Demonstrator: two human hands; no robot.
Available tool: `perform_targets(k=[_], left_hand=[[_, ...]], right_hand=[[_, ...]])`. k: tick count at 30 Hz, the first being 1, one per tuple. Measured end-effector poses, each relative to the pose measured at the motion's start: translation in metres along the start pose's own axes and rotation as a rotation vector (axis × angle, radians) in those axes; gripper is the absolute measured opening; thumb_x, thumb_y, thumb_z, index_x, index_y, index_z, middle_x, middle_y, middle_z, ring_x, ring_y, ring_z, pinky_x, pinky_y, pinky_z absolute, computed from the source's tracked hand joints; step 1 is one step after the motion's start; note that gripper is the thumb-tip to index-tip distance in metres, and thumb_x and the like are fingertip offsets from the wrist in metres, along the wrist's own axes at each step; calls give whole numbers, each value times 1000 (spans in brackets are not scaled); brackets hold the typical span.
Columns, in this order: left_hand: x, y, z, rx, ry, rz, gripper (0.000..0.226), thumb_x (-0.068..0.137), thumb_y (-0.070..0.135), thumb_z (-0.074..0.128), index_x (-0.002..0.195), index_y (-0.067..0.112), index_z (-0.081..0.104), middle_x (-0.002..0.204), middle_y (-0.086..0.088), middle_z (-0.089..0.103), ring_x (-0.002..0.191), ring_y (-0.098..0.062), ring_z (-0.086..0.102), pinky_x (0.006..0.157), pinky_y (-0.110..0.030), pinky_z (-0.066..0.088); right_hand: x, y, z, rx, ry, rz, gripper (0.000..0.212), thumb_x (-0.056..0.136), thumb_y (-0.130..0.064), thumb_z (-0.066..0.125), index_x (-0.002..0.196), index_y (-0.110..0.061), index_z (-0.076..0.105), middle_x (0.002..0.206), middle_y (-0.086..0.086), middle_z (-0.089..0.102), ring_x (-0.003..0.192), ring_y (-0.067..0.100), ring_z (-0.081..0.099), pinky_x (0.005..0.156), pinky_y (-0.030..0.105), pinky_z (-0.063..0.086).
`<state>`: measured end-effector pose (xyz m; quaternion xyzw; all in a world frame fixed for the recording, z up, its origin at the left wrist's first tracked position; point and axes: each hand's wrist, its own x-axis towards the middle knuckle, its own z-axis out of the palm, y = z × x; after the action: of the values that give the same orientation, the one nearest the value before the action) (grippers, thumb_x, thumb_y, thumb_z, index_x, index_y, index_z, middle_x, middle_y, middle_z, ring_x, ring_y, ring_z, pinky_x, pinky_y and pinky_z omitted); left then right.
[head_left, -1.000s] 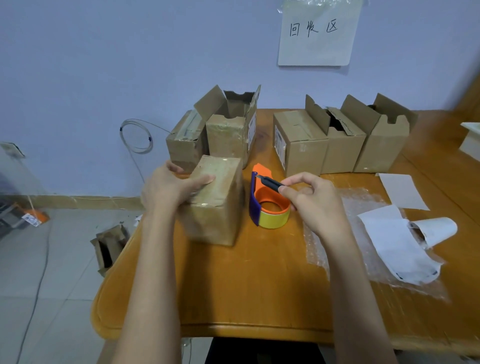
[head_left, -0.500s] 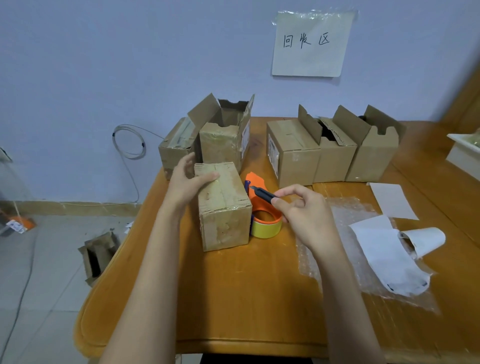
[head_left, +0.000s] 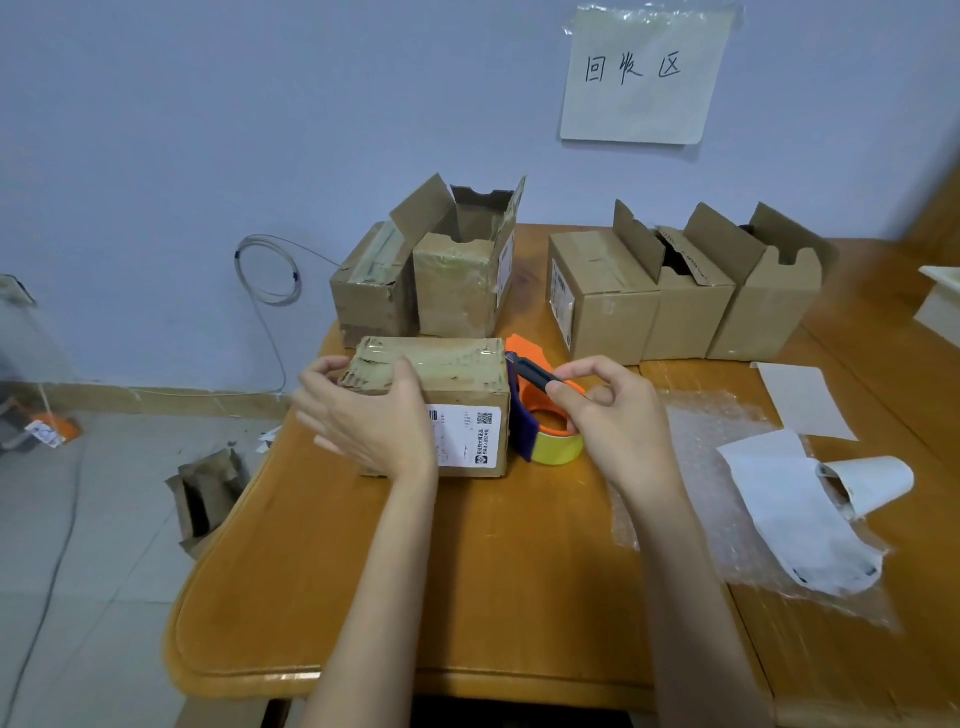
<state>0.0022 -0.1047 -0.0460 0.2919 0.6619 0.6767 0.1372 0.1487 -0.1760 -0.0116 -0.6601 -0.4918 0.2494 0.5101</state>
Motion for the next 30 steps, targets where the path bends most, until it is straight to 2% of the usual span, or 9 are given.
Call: perform_targets(k=[4, 7, 10, 12, 15, 17, 19, 22, 30], left_hand=[[-8, -6, -1, 8, 26, 2, 42, 67, 30, 72, 101, 17, 50, 105, 7, 40, 109, -17, 42, 90, -25, 20], [-9, -1, -8, 36, 27, 36, 46, 66, 27, 74, 104, 15, 53, 109, 1, 39, 111, -21, 42, 93, -25, 21], [-8, 10, -14, 79, 27, 306, 42, 68, 16, 67, 109, 14, 58, 116, -8, 48, 112, -22, 45, 96, -23, 25], [-4, 20, -13, 61, -105, 554, 33, 74, 10, 61, 106, 15, 63, 115, -4, 55, 110, -19, 51, 92, -23, 36], [3, 30, -3, 234, -471, 715, 21, 90, 20, 55, 107, 22, 68, 117, 5, 61, 110, -12, 54, 93, -28, 38], [3, 24, 5, 438, -599, 742, 30, 99, 32, 42, 109, 24, 70, 117, 3, 65, 112, -17, 55, 97, -34, 39], [1, 18, 7, 566, -610, 743, 39, 101, 36, 35, 104, 23, 72, 109, 1, 69, 106, -21, 58, 96, -37, 40], [0, 16, 7, 584, -569, 736, 37, 100, 31, 36, 101, 24, 72, 103, 1, 69, 99, -21, 58, 89, -35, 38], [0, 15, 9, 570, -538, 710, 37, 100, 28, 36, 99, 24, 73, 101, 3, 69, 99, -18, 58, 83, -32, 37]], right_hand=[[0, 1, 2, 3, 1, -5, 3, 88, -23, 67, 87, -26, 66, 60, 7, 59, 59, 16, 52, 60, 32, 45], [-2, 1, 2, -17, 6, -6, 3, 88, -24, 67, 87, -26, 67, 63, 15, 60, 60, 17, 52, 62, 32, 46], [-3, 2, -1, -41, 26, -12, 3, 88, -26, 67, 90, -26, 67, 70, 19, 63, 60, 17, 51, 56, 29, 41], [-2, 2, -3, -63, 38, -21, 4, 88, -27, 67, 92, -27, 67, 68, 14, 64, 61, 18, 54, 55, 30, 42], [1, 1, -4, -85, 56, -30, 3, 85, -27, 70, 88, -27, 69, 65, 11, 64, 66, 27, 60, 60, 39, 50], [3, 0, -3, -92, 74, -27, 2, 85, -27, 71, 85, -27, 69, 62, 9, 62, 66, 28, 61, 63, 40, 52], [4, -2, -1, -82, 88, -23, 2, 83, -26, 72, 82, -27, 70, 59, 8, 61, 65, 29, 60, 64, 41, 52], [6, -5, 1, -73, 95, -1, 3, 82, -25, 74, 80, -27, 71, 58, 6, 63, 67, 28, 63, 69, 44, 54], [5, -3, 1, -70, 113, 9, 4, 82, -27, 73, 81, -30, 71, 58, 2, 61, 67, 26, 63, 69, 44, 55]])
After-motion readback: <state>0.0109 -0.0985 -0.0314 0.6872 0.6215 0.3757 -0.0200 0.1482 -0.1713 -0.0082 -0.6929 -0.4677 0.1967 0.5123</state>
